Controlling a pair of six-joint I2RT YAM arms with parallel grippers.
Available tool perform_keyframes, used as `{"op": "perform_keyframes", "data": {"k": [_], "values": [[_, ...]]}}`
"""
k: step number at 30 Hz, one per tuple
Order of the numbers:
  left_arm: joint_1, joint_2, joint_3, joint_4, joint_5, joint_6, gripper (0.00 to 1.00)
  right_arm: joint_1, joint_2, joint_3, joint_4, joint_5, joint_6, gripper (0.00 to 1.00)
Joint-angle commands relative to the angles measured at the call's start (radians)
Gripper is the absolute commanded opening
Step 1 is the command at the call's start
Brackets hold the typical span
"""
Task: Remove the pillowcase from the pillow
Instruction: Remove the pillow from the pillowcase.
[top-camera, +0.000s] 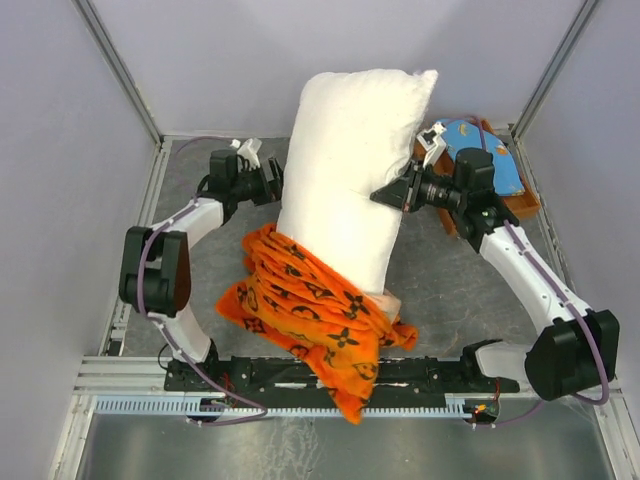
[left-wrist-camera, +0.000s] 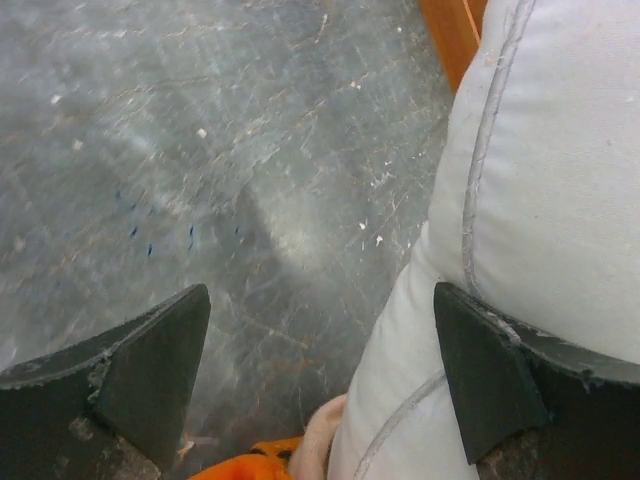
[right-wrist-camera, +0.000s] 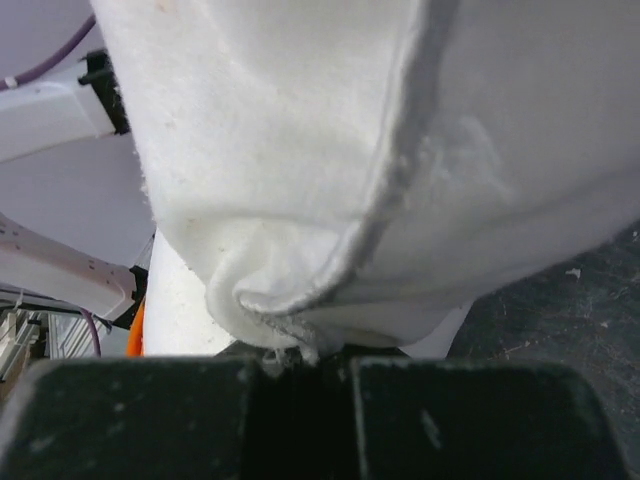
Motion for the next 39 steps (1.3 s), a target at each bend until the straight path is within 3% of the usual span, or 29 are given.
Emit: {"op": "perform_keyframes", "data": {"k": [1,4,7,9,11,13,15,17,20,22,25,29,39], "values": [[0.008,-0.191,-0.091,0.144,-0.067,-0.094,0.99,-0.024,0.065,0.194,0.08,0.086,-0.054,0.02],[0.006,-0.254,0.056,-0.117,-0.3,0.01,0.99,-0.072,0.128,0.252,0.097,0.102,-0.053,0.02],[-0.005,-0.309,0.231,-0.319,-0.62,-0.049,0.99,-0.112,0.214,0.328,0.145,0.068,0.035,0.02],[-0.007,-0.386,0.232,-0.245,-0.61,-0.065,0.99,-0.113,0.306,0.427,0.147,0.004,0.108,0.02],[0.001,-0.42,0.231,-0.151,-0.446,-0.026,0.99,-0.113,0.4,0.535,0.156,-0.111,0.214,0.02],[-0.002,-0.418,0.256,-0.177,-0.421,-0.029,0.99,-0.113,0.447,0.585,0.174,-0.157,0.27,0.02],[-0.057,-0.404,0.335,-0.376,-0.593,0.058,0.99,-0.115,0.45,0.598,0.167,-0.157,0.261,0.02],[-0.12,-0.467,0.266,-0.383,-0.785,0.103,0.99,-0.117,0.454,0.632,0.126,-0.163,0.197,0.02],[-0.128,-0.579,0.075,-0.241,-0.574,0.127,0.99,-0.144,0.488,0.697,0.089,-0.167,0.144,0.02],[-0.143,-0.601,-0.005,-0.204,-0.497,0.074,0.99,-0.168,0.521,0.685,0.198,-0.169,0.225,0.02],[-0.204,-0.574,-0.087,-0.176,-0.513,0.018,0.96,-0.181,0.561,0.655,0.392,-0.18,0.367,0.02],[-0.326,-0.534,-0.153,-0.194,-0.641,-0.032,0.94,-0.182,0.616,0.651,0.524,-0.159,0.482,0.02],[-0.384,-0.51,-0.402,-0.008,-0.522,-0.225,0.95,-0.189,0.605,0.639,0.405,0.016,0.375,0.02]]}}
